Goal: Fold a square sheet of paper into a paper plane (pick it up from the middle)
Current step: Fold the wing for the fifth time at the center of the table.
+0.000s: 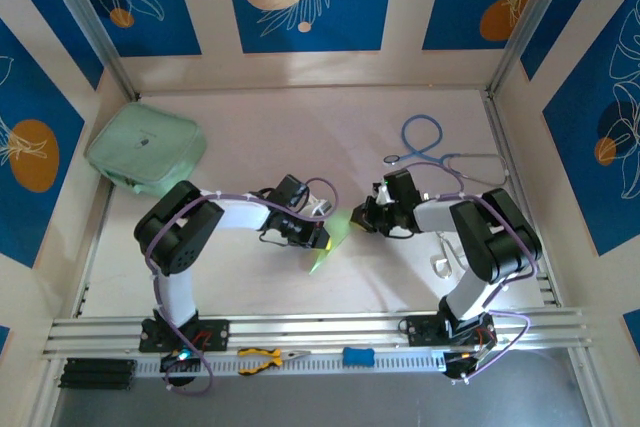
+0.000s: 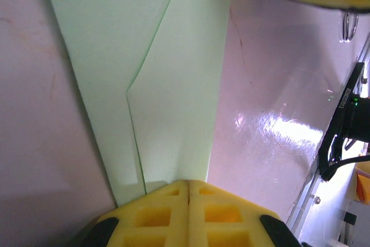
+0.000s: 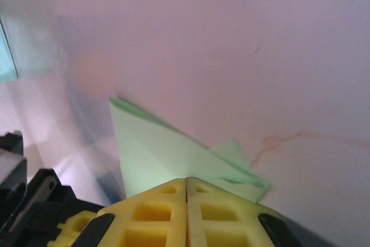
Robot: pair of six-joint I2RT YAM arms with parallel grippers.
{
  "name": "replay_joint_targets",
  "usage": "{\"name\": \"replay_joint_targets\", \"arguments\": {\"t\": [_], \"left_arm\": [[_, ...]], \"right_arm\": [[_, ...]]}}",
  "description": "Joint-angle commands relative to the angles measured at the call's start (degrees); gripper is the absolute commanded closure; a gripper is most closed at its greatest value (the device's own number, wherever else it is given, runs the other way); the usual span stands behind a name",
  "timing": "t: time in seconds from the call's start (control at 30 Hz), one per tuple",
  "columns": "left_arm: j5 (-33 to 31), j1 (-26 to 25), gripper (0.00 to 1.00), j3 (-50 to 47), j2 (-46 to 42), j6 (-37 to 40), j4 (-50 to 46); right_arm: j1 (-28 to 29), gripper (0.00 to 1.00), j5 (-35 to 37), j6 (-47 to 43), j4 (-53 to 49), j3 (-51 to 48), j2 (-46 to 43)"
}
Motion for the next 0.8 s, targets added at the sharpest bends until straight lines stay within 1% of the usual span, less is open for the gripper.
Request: {"name": "replay_joint_targets", "arguments": {"t": [0.0,0.17,0.27,0.4,0.5,0.57,0.63,0.77], "left_arm": [[-1.16,-0.15,1.0,-2.7,2.84,0.13,-5.37],[-1.12,-0.23,1.0,-2.81,2.9,0.0,-5.19],[-1.42,-0.15,1.0,-2.95,2.67,-0.08,-5.15],[-1.72,-0.17,1.0,-2.99,2.4,-0.18,-5.08],[-2.0,-0.16,1.0,-3.07,2.05,-0.35,-4.93],[-1.99,-0.18,1.0,-2.92,1.97,-0.43,-4.82],[-2.06,-0.15,1.0,-2.87,1.67,-0.59,-4.82],[-1.91,-0.13,1.0,-2.5,1.01,-0.76,-4.82]], "right_arm": [[-3.21,0.91,1.87,-1.55,0.79,-1.11,1.01],[-6.87,0.91,0.55,-1.6,0.5,-0.92,-0.19],[-6.98,0.9,-0.72,-1.98,-0.48,-0.66,-4.17],[-4.7,0.88,0.73,-2.47,-3.55,-0.89,-10.98],[-1.35,0.88,-0.27,-1.66,-2.07,-2.08,-13.18],[1.43,0.9,-0.77,-1.61,-2.48,-1.8,-12.06],[3.62,0.92,0.29,-1.09,-1.9,-2.18,-10.53],[4.95,0.97,-0.29,0.41,0.87,-2.28,-5.42]]}}
